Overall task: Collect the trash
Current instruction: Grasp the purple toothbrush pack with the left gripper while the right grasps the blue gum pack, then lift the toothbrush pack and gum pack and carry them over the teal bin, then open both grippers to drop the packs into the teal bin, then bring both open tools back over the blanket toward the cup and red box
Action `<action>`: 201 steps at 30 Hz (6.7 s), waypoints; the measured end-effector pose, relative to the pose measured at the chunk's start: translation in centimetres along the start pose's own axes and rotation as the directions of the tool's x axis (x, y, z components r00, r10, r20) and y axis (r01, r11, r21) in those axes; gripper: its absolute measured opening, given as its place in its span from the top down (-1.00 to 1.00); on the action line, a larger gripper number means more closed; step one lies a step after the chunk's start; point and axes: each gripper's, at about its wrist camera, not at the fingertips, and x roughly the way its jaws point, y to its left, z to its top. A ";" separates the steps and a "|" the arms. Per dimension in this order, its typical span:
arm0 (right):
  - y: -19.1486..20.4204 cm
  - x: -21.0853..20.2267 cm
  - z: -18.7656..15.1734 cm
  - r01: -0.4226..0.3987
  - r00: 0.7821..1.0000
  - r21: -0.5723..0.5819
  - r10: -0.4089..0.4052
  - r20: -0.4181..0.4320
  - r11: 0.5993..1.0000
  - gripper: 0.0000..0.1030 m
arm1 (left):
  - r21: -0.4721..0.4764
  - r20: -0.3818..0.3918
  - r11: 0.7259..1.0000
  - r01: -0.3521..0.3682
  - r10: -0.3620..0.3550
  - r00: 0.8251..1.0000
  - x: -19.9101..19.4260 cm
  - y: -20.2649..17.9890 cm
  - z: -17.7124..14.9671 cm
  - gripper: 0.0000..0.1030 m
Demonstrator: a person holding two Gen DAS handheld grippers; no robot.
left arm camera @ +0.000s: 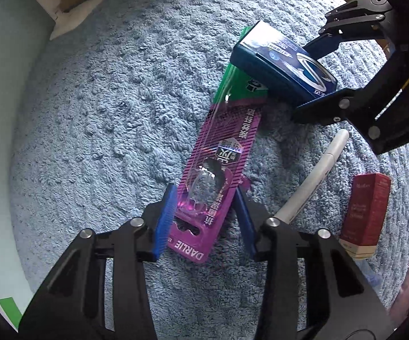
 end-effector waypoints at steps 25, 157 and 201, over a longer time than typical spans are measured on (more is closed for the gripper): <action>-5.3 -11.0 -5.9 0.032 0.996 0.013 -0.033 0.087 0.999 0.15 | 0.013 0.084 0.994 -0.105 0.103 0.991 -7.3 -3.2 0.2 0.47; -20.5 -5.4 -49.1 -0.009 1.000 0.654 0.011 0.001 0.756 -0.05 | 0.471 -0.323 0.843 0.260 -0.110 0.940 9.2 -47.3 8.0 0.86; -21.6 -6.2 -51.4 -0.026 1.000 0.670 0.012 0.026 0.742 -0.72 | 0.498 -0.247 0.847 0.186 -0.067 0.967 7.7 -47.0 10.7 -0.65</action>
